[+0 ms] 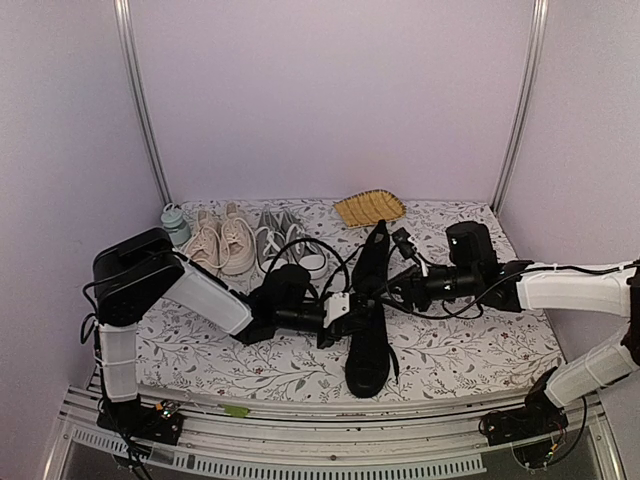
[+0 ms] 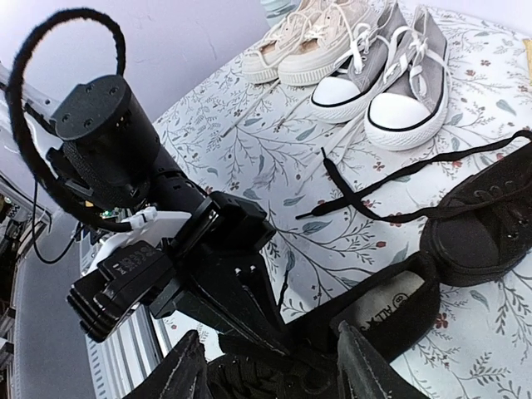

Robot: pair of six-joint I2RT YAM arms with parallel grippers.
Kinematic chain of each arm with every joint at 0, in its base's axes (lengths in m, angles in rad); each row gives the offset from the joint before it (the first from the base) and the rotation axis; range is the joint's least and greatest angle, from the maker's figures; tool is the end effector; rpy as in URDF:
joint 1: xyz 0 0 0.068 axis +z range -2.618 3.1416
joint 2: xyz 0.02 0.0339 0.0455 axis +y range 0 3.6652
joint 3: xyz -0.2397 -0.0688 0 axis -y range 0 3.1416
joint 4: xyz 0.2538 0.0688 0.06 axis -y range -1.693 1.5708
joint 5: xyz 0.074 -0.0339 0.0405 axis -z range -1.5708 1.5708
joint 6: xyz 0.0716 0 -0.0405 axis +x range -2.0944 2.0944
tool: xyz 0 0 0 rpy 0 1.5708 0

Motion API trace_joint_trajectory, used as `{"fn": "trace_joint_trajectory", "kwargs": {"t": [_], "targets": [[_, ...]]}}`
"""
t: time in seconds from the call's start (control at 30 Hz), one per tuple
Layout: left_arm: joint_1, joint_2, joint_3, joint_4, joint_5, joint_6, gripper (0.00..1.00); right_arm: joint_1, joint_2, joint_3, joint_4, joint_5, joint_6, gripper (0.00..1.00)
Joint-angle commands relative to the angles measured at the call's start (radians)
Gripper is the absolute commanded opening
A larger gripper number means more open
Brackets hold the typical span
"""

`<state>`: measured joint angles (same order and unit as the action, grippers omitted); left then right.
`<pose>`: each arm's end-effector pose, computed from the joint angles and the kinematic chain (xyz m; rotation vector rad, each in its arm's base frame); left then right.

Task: Tie the shoes
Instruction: Pass from the right arm to the left, then adjust the loops with the shoelace on the shoe.

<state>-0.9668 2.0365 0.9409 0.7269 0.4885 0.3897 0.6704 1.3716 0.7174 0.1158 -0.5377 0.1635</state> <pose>0.2138 -0.3690 0.0800 1.4919 1.3172 -0.8515 0.2333 0.2318 0.1722 -0.8769 2.0256 1.0506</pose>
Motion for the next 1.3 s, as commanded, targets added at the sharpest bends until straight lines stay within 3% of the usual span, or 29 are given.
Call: {"fn": "trace_joint_trajectory", "kwargs": {"t": [0.0, 0.23, 0.73, 0.97, 1.27], "targets": [[-0.001, -0.013, -0.022, 0.052, 0.008, -0.018, 0.0, -0.064, -0.063, -0.026, -0.083, -0.055, 0.023, 0.55], [-0.001, -0.014, -0.028, 0.056, 0.009, -0.022, 0.0, -0.094, 0.052, -0.056, -0.06, -0.176, 0.072, 0.4], [-0.001, -0.018, -0.031, 0.06, -0.001, -0.024, 0.0, -0.094, 0.216, -0.036, 0.015, -0.249, 0.074, 0.28], [-0.001, -0.017, -0.028, 0.06, 0.002, -0.022, 0.0, -0.094, 0.233, -0.032, 0.041, -0.259, 0.081, 0.1], [-0.001, -0.015, -0.024, 0.063, 0.005, -0.024, 0.0, -0.093, 0.269, -0.016, 0.051, -0.245, 0.081, 0.15]]}}
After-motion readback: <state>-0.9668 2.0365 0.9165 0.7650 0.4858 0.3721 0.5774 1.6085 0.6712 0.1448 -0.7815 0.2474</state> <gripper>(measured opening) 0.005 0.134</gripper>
